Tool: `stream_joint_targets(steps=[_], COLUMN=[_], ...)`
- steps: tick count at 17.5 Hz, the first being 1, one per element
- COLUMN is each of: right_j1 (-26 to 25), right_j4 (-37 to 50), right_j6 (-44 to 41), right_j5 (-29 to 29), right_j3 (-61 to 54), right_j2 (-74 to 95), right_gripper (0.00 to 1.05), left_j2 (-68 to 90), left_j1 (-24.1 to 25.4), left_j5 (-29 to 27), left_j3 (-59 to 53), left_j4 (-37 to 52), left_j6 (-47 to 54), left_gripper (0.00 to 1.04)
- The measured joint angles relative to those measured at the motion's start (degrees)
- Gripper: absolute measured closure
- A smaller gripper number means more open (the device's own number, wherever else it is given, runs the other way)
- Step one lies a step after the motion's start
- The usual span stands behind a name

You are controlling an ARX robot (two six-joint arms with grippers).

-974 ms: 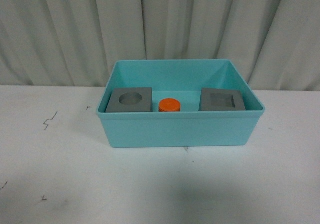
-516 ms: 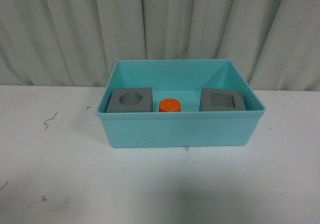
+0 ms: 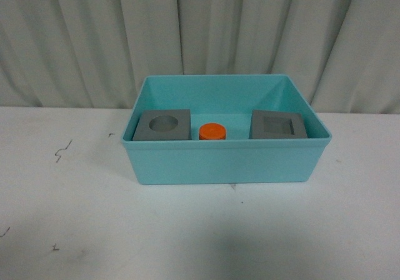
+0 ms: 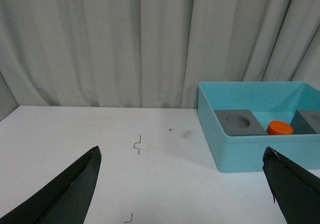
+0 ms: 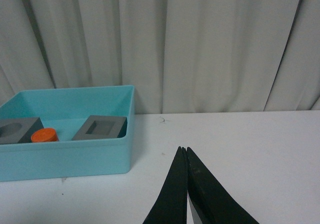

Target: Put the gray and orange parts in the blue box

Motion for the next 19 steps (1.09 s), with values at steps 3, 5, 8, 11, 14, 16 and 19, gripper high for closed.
stream_joint_targets(steps=[3, 5, 8, 11, 14, 16, 19], right_j1=[0.0, 0.0, 0.0, 0.0, 0.0, 0.0, 0.0], right_j4=[-1.9, -10.1, -12.1, -12.1, -12.1, -12.2, -12.1], right_j6=[0.0, 0.0, 0.0, 0.0, 0.0, 0.0, 0.0], right_j5=[0.0, -0.1, 0.0, 0.0, 0.0, 0.0, 0.0], right_j3=[0.0, 0.0, 0.0, 0.0, 0.0, 0.0, 0.0], right_j2=[-1.8, -7.0, -11.6, -11.5, -11.6, -11.6, -11.6], right_gripper=[1.03, 1.03, 1.03, 1.02, 0.77, 0.61, 0.19], left_j2=[0.0, 0.0, 0.0, 0.0, 0.0, 0.0, 0.0], left_j1=[0.0, 0.0, 0.0, 0.0, 0.0, 0.0, 0.0], left_j5=[0.0, 0.0, 0.0, 0.0, 0.0, 0.0, 0.0], left_j3=[0.0, 0.0, 0.0, 0.0, 0.0, 0.0, 0.0], left_j4=[0.0, 0.0, 0.0, 0.0, 0.0, 0.0, 0.0], left_j6=[0.0, 0.0, 0.0, 0.0, 0.0, 0.0, 0.0], left_gripper=[0.07, 0.07, 0.07, 0.07, 0.07, 0.07, 0.07])
